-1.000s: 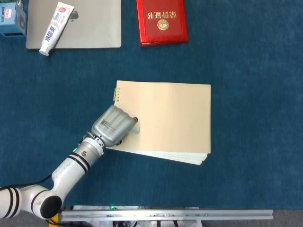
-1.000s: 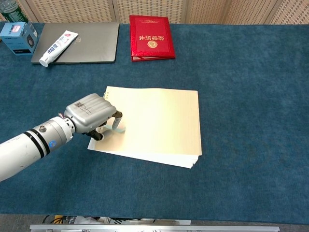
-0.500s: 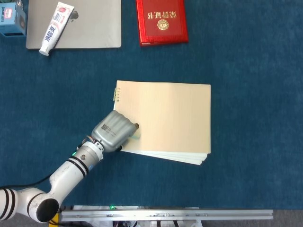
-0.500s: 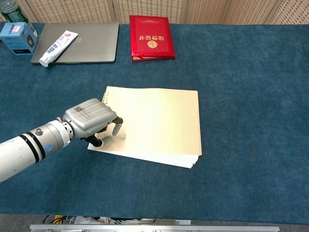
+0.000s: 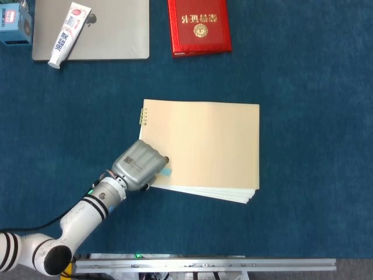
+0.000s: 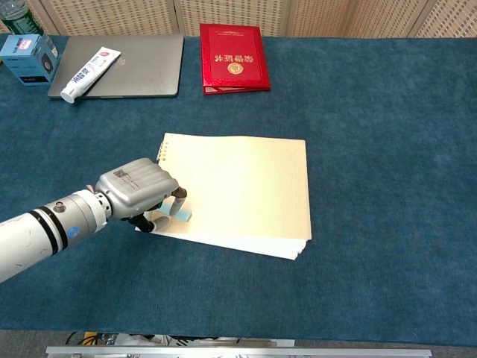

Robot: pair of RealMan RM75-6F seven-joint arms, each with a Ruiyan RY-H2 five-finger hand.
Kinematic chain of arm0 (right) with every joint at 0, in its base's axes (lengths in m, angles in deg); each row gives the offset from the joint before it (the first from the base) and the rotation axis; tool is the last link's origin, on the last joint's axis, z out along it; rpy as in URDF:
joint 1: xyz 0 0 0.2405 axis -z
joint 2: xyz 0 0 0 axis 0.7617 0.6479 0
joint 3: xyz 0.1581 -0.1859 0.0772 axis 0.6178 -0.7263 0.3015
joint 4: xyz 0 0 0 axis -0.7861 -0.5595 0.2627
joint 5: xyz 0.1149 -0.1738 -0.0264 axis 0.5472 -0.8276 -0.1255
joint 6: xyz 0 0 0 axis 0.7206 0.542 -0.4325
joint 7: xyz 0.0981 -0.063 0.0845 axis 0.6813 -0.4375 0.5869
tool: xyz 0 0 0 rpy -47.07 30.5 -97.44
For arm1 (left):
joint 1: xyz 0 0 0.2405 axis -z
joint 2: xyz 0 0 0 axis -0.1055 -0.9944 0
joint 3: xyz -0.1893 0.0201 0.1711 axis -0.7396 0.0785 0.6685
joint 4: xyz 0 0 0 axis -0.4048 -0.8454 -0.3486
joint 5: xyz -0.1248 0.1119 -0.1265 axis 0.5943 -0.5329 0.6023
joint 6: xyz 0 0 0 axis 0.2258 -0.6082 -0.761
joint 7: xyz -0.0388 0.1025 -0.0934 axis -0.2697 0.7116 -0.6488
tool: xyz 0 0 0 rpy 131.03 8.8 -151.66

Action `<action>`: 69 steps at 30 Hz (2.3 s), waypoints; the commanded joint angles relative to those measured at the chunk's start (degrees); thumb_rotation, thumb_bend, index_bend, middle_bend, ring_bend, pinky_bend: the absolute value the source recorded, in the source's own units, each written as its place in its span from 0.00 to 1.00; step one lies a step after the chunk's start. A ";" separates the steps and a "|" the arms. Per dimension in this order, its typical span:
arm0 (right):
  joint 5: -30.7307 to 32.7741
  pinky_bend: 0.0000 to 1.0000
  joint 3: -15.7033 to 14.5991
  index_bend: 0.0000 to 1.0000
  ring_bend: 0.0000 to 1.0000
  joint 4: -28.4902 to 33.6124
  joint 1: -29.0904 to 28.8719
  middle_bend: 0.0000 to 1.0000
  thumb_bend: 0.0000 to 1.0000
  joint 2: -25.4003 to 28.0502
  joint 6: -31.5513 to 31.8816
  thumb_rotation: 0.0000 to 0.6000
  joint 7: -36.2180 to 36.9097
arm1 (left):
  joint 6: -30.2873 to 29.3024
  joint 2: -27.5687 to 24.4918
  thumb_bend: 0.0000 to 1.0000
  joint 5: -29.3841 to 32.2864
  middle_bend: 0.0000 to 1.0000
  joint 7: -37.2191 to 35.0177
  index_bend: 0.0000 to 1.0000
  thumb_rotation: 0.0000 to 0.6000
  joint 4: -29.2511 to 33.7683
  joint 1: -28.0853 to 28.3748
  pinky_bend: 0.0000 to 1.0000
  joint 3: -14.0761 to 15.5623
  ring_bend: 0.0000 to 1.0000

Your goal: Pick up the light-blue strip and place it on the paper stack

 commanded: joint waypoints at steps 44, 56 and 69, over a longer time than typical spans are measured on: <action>0.05 0.33 -0.09 0.34 0.40 -0.58 0.86 0.38 0.26 0.26 0.58 1.00 1.01 | -3.14 4.13 0.40 -2.04 1.00 0.51 0.47 1.00 -0.96 -0.46 1.00 1.56 1.00; -0.02 0.33 -0.10 0.34 0.40 -1.01 1.06 0.38 0.26 0.21 0.72 1.00 1.54 | -4.33 5.44 0.40 -2.80 1.00 2.18 0.47 1.00 -1.34 -0.96 1.00 2.41 1.00; -0.12 0.33 -0.14 0.34 0.40 -1.33 1.43 0.38 0.26 0.37 1.13 1.00 2.21 | -5.61 5.73 0.40 -3.87 1.00 1.98 0.48 1.00 -0.95 -1.51 1.00 1.99 1.00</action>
